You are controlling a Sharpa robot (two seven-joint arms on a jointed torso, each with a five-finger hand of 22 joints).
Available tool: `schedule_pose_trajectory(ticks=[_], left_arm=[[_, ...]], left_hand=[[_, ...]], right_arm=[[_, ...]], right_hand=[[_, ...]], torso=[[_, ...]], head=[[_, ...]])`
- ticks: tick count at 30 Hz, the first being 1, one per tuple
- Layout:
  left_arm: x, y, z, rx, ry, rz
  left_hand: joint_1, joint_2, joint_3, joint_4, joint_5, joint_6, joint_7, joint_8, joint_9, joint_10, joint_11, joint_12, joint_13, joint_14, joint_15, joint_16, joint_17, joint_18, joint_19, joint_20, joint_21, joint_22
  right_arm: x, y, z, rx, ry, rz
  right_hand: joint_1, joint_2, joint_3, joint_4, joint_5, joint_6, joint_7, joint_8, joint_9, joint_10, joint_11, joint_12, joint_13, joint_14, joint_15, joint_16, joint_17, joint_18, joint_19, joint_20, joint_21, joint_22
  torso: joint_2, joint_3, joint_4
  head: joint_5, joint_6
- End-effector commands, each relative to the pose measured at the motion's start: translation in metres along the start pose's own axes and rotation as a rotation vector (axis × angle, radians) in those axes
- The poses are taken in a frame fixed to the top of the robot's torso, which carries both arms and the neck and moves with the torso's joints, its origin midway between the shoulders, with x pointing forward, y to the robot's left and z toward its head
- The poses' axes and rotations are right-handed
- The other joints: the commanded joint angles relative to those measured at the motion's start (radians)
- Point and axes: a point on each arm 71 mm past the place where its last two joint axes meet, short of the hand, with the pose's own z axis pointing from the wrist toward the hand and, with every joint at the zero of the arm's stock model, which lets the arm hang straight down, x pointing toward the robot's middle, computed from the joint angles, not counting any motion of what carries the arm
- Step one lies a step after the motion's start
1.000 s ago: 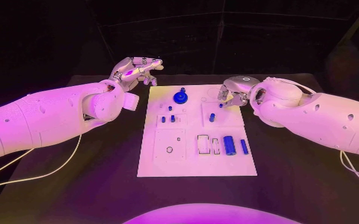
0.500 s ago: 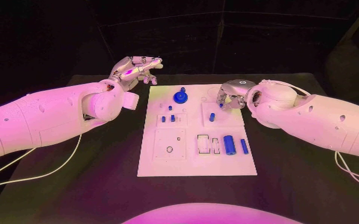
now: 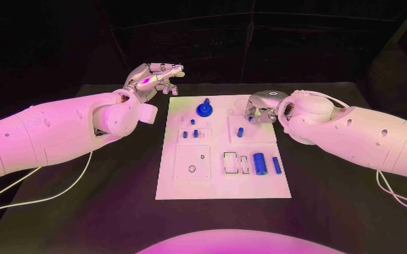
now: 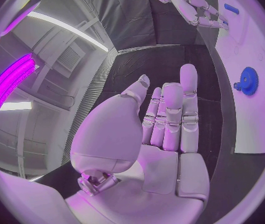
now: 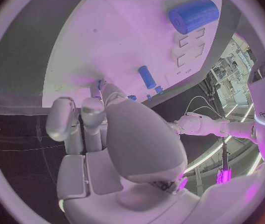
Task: Assemble the parts on the task board
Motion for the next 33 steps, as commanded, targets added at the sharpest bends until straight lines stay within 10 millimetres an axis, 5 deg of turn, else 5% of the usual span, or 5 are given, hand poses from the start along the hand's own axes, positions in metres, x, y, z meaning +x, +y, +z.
schedule_pose_trajectory(ticks=[1,11,19,33], left_arm=[[0.000,-0.002,0.001,0.011,0.006,-0.010],[-0.001,-0.002,0.000,0.008,0.003,-0.008],[-0.003,-0.002,0.000,0.007,0.001,-0.007],[-0.004,-0.002,0.001,0.003,0.001,-0.006]], left_hand=[[0.012,0.001,0.000,-0.007,0.003,0.002,0.000,0.006,-0.001,0.000,-0.001,0.007,-0.002,-0.007,0.002,-0.003,0.000,0.005,-0.004,-0.004,-0.007,-0.001],[0.018,0.003,0.001,-0.010,0.003,0.000,0.001,0.007,-0.001,-0.003,-0.001,0.008,-0.002,-0.007,0.002,-0.002,-0.001,0.005,-0.003,-0.004,-0.008,-0.003],[0.019,0.003,0.000,-0.011,0.003,-0.002,0.001,0.007,-0.001,-0.004,0.000,0.009,-0.003,-0.008,0.002,-0.003,-0.003,0.005,-0.002,-0.004,-0.009,-0.004],[0.018,0.002,-0.001,-0.011,0.003,-0.003,0.002,0.007,-0.001,-0.005,0.001,0.010,-0.003,-0.008,0.003,-0.003,-0.005,0.005,-0.002,-0.003,-0.010,-0.004]], right_arm=[[0.007,0.002,0.000,-0.004,0.042,-0.009],[0.003,0.001,-0.002,0.036,-0.034,-0.042],[-0.003,0.002,-0.010,0.021,-0.128,-0.035],[-0.012,0.006,-0.036,0.001,-0.218,0.005]], right_hand=[[-0.008,-0.006,0.027,-0.005,-0.006,0.017,-0.002,0.009,0.002,0.021,-0.006,0.003,-0.002,0.007,-0.004,0.013,0.018,-0.011,0.011,-0.001,0.010,0.013],[-0.036,-0.024,0.150,-0.053,-0.009,0.058,-0.011,0.013,0.003,0.073,-0.017,0.004,-0.006,0.014,-0.013,0.060,0.079,-0.026,0.055,-0.012,0.060,0.083],[-0.149,-0.082,0.342,-0.132,-0.005,0.072,-0.009,0.000,0.001,0.091,-0.016,-0.014,-0.005,0.009,-0.011,0.076,0.089,-0.030,0.061,-0.009,0.079,0.107],[-0.200,-0.098,0.372,-0.150,-0.024,0.074,-0.008,-0.001,0.002,0.092,-0.016,-0.018,-0.004,0.010,-0.010,0.083,0.095,-0.032,0.068,-0.007,0.087,0.119]], torso=[[0.000,-0.0003,0.0002],[-0.001,-0.0003,-0.0003],[-0.001,-0.0003,-0.0011],[-0.001,-0.0009,-0.0004]], head=[[0.000,-0.002],[-0.003,-0.004],[-0.004,-0.006],[-0.009,-0.004]])
